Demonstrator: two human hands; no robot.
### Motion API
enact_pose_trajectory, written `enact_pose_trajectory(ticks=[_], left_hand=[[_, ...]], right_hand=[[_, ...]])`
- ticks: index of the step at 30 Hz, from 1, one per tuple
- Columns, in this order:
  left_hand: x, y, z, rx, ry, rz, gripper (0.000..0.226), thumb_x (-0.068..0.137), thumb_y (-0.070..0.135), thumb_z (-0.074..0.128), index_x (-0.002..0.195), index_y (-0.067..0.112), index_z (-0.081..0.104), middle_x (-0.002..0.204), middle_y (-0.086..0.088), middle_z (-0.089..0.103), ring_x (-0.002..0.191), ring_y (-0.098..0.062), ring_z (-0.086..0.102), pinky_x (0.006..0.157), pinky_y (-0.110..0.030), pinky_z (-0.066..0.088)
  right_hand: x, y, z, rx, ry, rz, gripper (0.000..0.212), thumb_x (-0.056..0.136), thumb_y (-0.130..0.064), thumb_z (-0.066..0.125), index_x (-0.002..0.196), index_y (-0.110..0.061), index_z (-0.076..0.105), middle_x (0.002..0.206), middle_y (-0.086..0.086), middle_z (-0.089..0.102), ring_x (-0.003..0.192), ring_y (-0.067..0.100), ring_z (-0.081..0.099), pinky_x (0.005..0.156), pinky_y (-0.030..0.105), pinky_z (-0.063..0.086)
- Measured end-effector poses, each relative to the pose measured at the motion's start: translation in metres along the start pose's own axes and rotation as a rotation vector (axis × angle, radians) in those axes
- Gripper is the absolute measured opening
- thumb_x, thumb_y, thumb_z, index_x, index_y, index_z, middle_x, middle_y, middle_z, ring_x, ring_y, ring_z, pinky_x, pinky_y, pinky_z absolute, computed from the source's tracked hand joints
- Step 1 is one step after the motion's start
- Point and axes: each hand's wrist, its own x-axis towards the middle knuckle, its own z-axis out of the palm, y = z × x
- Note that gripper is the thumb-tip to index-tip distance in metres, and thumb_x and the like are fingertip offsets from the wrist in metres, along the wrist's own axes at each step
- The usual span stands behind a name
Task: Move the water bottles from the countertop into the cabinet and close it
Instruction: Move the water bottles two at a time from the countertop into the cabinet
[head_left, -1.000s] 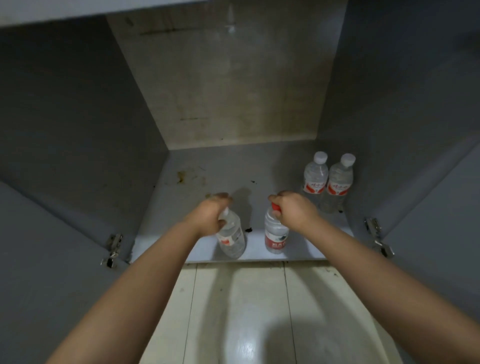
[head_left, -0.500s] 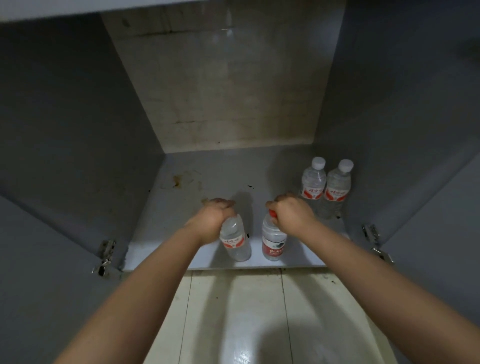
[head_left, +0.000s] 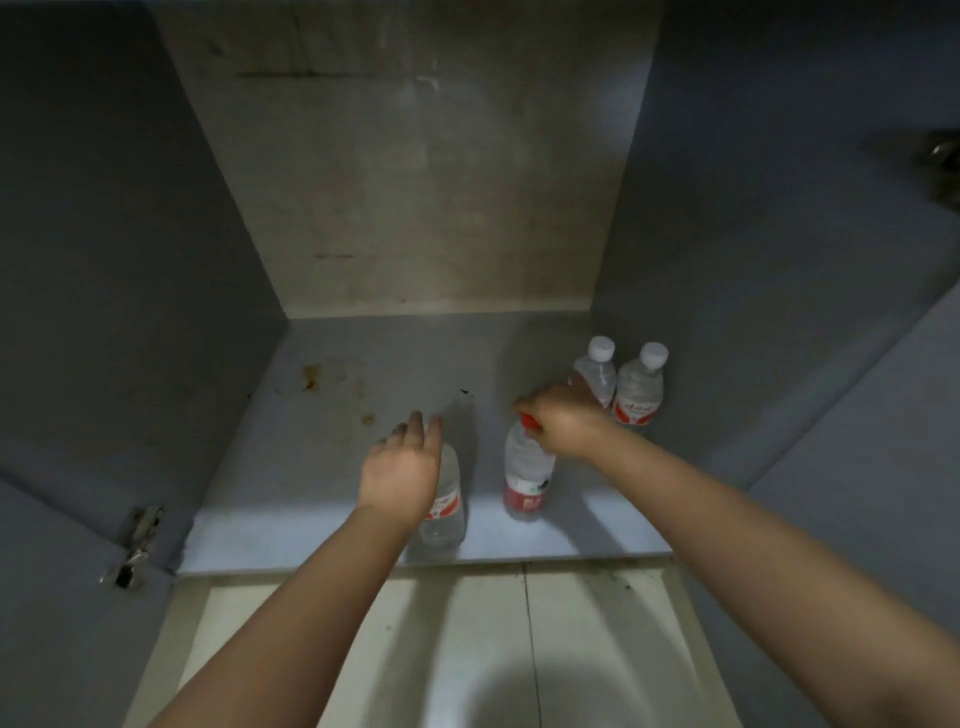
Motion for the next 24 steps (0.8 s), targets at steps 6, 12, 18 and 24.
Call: enact_pose_trajectory(ticks=[6, 12, 18, 24], left_hand=[[-0.002, 0.006, 0.003, -0.044, 0.025, -0.013, 0.058, 0.097, 0.009, 0.044, 0.145, -0.008, 0.017, 0.154, -0.026, 0.019, 0.139, -0.033, 0.036, 0.110, -0.034, 0.037], [0.003, 0.004, 0.015, -0.109, 0.066, -0.011, 0.055, 0.101, 0.006, 0.029, 0.148, -0.002, 0.002, 0.159, -0.020, 0.003, 0.146, -0.030, 0.020, 0.117, -0.033, 0.026], [0.004, 0.006, 0.014, -0.096, 0.034, -0.034, 0.054, 0.102, 0.008, 0.027, 0.149, 0.001, -0.001, 0.159, -0.017, 0.000, 0.146, -0.027, 0.019, 0.115, -0.030, 0.026], [0.006, 0.003, 0.014, -0.110, 0.015, -0.027, 0.055, 0.103, 0.009, 0.028, 0.149, 0.004, -0.002, 0.160, -0.015, -0.002, 0.148, -0.025, 0.013, 0.116, -0.030, 0.026]], right_hand=[[0.024, 0.022, -0.003, 0.003, 0.039, 0.081, 0.029, 0.090, -0.007, 0.050, 0.118, -0.001, 0.056, 0.125, 0.024, 0.056, 0.116, 0.037, 0.054, 0.092, 0.037, 0.047], [0.047, 0.032, -0.002, -0.030, 0.111, 0.173, 0.028, 0.089, -0.005, 0.048, 0.115, 0.000, 0.058, 0.123, 0.022, 0.059, 0.116, 0.036, 0.056, 0.093, 0.039, 0.046], [0.065, 0.028, -0.005, -0.004, 0.079, 0.305, 0.030, 0.092, -0.005, 0.049, 0.121, 0.001, 0.056, 0.132, 0.019, 0.055, 0.125, 0.036, 0.050, 0.103, 0.043, 0.040], [0.073, 0.031, -0.008, 0.010, 0.074, 0.343, 0.030, 0.093, -0.005, 0.050, 0.122, 0.002, 0.055, 0.133, 0.020, 0.055, 0.125, 0.035, 0.050, 0.107, 0.045, 0.041]])
